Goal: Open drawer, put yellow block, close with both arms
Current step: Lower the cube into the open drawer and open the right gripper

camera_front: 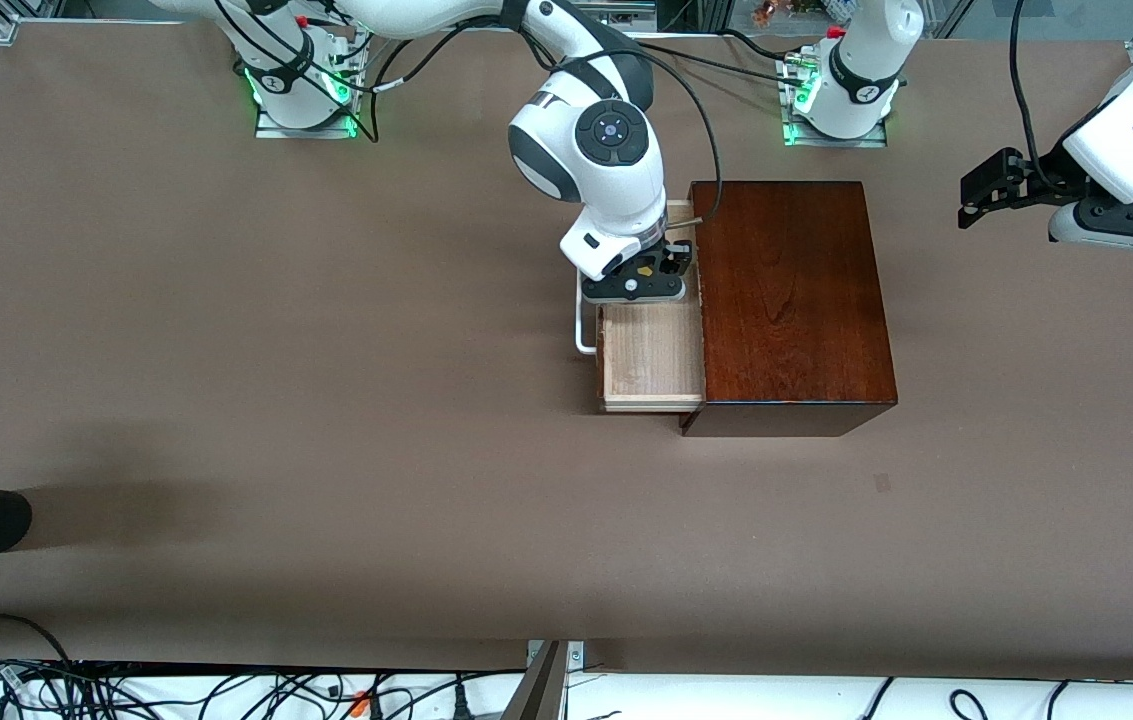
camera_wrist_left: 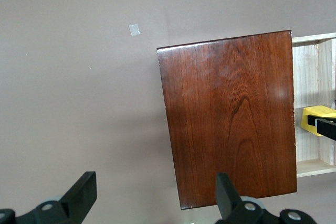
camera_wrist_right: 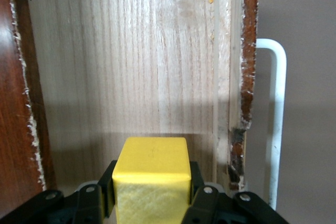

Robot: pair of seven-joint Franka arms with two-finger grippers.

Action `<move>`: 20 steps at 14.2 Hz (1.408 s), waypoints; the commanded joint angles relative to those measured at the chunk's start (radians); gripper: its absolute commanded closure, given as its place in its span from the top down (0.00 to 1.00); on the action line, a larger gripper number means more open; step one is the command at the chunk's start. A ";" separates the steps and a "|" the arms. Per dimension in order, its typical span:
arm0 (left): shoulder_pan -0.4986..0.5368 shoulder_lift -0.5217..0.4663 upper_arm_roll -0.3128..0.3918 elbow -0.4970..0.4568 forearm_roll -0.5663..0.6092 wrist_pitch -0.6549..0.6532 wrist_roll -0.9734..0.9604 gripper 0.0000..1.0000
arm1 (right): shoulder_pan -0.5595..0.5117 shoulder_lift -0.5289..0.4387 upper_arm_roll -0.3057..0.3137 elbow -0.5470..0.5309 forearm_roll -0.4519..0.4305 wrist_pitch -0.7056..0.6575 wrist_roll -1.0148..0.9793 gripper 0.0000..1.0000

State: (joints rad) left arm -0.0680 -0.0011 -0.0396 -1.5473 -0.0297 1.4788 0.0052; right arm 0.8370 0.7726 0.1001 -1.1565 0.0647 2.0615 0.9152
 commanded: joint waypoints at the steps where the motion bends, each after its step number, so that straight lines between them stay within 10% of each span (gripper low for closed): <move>1: 0.000 -0.011 -0.003 0.001 0.024 -0.012 0.019 1.00 | 0.011 0.014 -0.008 0.017 -0.017 -0.003 0.013 0.22; 9: 0.000 -0.011 -0.003 0.003 0.022 -0.014 0.018 1.00 | 0.022 0.037 -0.008 0.015 -0.045 -0.001 0.028 0.30; 10: 0.000 -0.011 -0.003 0.003 0.022 -0.014 0.019 1.00 | 0.022 0.036 -0.008 0.015 -0.046 -0.001 0.028 0.43; 12: 0.000 -0.011 -0.003 0.012 0.022 -0.014 0.019 1.00 | 0.022 0.034 -0.010 0.017 -0.046 -0.001 0.028 1.00; 20: 0.000 -0.008 -0.003 0.013 0.022 -0.014 0.019 1.00 | 0.011 -0.042 -0.020 0.029 -0.034 -0.040 0.014 1.00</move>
State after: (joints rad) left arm -0.0680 -0.0046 -0.0396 -1.5447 -0.0297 1.4788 0.0052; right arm 0.8479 0.7776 0.0837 -1.1255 0.0362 2.0628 0.9246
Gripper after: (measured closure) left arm 0.000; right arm 0.000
